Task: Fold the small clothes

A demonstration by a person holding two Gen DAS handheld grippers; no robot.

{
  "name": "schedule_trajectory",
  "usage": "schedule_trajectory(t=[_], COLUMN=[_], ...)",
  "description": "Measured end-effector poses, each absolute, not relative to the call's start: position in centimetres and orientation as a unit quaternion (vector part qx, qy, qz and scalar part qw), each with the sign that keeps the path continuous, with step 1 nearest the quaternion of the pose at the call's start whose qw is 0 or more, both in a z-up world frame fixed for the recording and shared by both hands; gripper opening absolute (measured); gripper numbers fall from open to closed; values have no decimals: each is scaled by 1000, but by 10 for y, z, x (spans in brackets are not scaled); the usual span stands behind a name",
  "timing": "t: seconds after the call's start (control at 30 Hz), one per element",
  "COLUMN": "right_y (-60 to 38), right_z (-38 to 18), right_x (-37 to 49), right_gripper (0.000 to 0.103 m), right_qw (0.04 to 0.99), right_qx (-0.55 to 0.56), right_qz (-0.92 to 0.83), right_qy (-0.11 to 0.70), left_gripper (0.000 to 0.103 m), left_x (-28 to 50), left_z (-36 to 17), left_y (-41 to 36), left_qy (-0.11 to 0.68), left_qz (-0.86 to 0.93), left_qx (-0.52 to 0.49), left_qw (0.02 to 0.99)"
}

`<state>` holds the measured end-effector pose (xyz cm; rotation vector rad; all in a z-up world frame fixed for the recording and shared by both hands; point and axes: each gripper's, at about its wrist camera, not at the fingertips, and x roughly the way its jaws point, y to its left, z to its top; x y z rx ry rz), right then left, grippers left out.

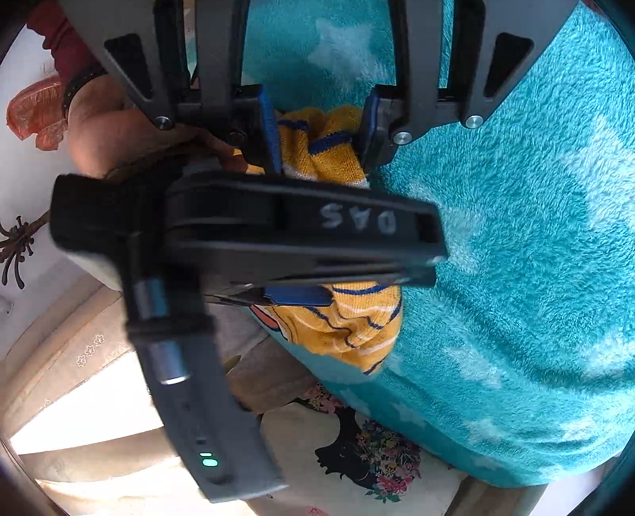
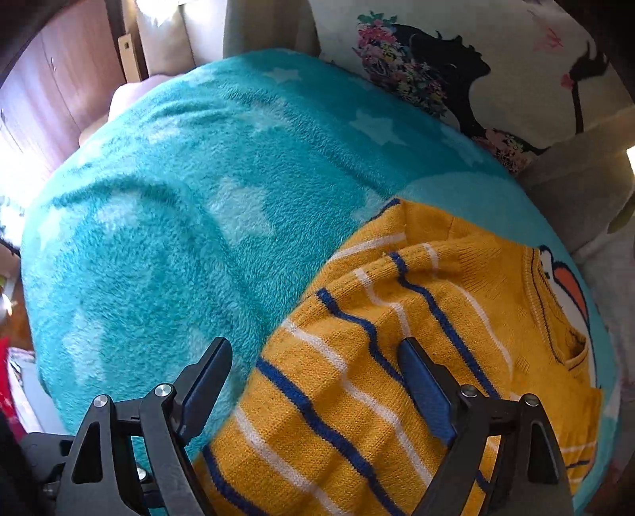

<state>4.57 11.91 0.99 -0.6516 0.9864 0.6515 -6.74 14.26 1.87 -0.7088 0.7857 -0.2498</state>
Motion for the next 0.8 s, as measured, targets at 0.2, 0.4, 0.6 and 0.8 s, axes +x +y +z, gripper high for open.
schedule_trajectory(t=[0.2,0.4,0.6,0.8], right_y=[95,-6,-168,-285], right_z=[26,87,113,52], right_x=[28,41,58,49], right_gripper=[22,14,14,15], right_qw=[807,858,901,879], right_qx=[-312,-144,19,135], right_qz=[302,322,250,181], right_qy=[400,373,355,419], left_gripper=[33,33,36,36], left_x=[-82,-111,-94,-59], left_z=[36,85,90,67], left_y=[143,145,132,89], left_qy=[367,317,329,383], left_qz=[-132,-148,-148,-172], left_qx=[-332,-304,-289,-276], left_qw=[859,886,887,864])
